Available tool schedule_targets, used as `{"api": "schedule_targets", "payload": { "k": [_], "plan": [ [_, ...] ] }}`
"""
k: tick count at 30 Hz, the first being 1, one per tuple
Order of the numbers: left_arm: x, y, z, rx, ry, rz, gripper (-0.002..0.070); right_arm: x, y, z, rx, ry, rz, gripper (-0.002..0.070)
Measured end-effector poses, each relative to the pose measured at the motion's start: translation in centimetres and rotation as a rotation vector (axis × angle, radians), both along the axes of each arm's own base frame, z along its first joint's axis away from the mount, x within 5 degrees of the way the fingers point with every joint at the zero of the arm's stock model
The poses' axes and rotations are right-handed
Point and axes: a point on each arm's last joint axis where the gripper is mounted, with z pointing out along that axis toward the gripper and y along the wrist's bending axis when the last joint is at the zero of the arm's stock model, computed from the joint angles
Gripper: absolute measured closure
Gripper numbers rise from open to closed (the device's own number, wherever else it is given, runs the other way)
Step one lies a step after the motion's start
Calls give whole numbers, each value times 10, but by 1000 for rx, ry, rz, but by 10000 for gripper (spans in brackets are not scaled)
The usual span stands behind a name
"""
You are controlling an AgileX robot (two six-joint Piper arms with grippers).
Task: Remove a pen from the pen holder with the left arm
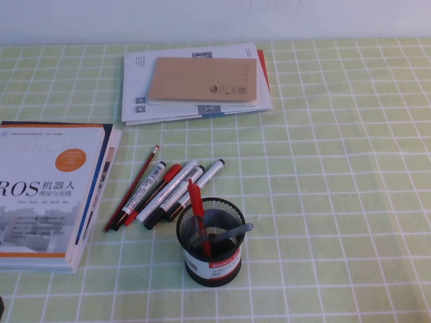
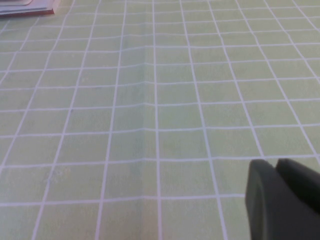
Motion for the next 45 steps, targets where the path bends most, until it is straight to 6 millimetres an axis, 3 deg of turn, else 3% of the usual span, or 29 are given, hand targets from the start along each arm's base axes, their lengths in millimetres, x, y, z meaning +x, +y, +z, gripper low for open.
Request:
{"api": "schedule_targets", "payload": {
  "k": [15, 27, 37, 41, 45],
  "plan": [
    [1, -2, 3, -81, -27, -4, 675, 0, 0, 0, 0, 0, 0, 689],
    [3, -9, 21, -639, -115, 30, 675, 0, 0, 0, 0, 0, 0, 689],
    [3, -8, 28, -700, -151, 38, 675, 0, 0, 0, 0, 0, 0, 689],
    [5, -14, 58, -669, -73, -3, 675, 0, 0, 0, 0, 0, 0, 689],
    [20, -23, 90, -587, 93, -44, 675, 0, 0, 0, 0, 0, 0, 689]
  ]
}}
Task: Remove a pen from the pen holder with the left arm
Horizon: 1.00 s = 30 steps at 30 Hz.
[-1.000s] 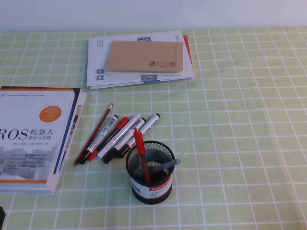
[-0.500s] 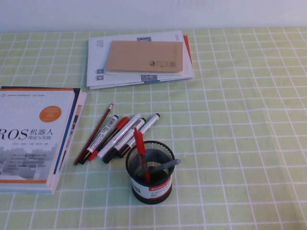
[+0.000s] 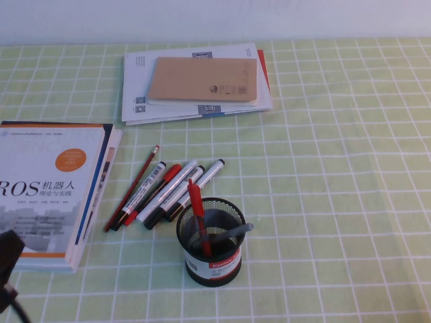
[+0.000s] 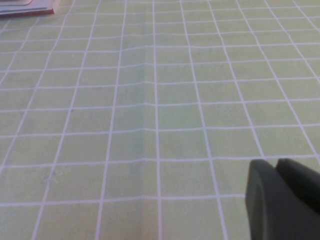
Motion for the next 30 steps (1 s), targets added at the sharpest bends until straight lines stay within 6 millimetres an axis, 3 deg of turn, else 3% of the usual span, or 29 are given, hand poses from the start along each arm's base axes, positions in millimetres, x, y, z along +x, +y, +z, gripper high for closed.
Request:
{"api": "schedule_targets", "payload": {
  "k": [7, 11, 18, 25, 30],
  "plan": [
    [44, -15, 39, 234, 122, -196, 675, 0, 0, 0, 0, 0, 0, 689],
    [73, -27, 48, 263, 140, -292, 675, 0, 0, 0, 0, 0, 0, 689],
    [116, -68, 25, 319, 268, -465, 675, 0, 0, 0, 0, 0, 0, 689],
    [134, -116, 10, 409, 361, -570, 675, 0, 0, 0, 0, 0, 0, 689],
    [145, -130, 13, 492, 396, -569, 675, 0, 0, 0, 0, 0, 0, 689]
  ]
}}
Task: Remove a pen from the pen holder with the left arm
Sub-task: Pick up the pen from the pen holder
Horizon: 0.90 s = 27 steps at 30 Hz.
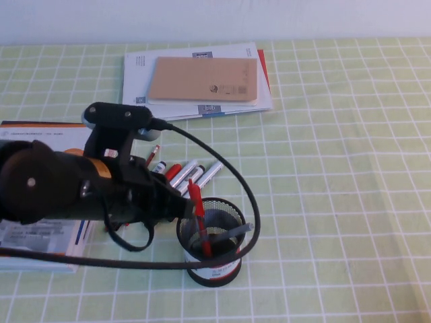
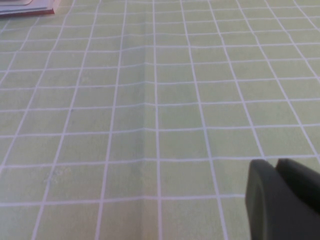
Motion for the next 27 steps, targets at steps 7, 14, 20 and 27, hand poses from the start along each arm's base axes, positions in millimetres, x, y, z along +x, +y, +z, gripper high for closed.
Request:
{"api": "schedule_targets", "payload": {
  "k": [7, 14, 20, 27],
  "plan": [
    [18, -14, 7, 74, 18, -52, 445, 0, 0, 0, 0, 0, 0, 689],
    [34, -31, -1, 50, 35, -17, 202, 0, 0, 0, 0, 0, 0, 689],
    [38, -50, -20, 48, 44, -27, 195, 0, 0, 0, 0, 0, 0, 689],
    [47, -53, -35, 79, 41, -9, 199, 0, 0, 0, 0, 0, 0, 689]
  ]
}}
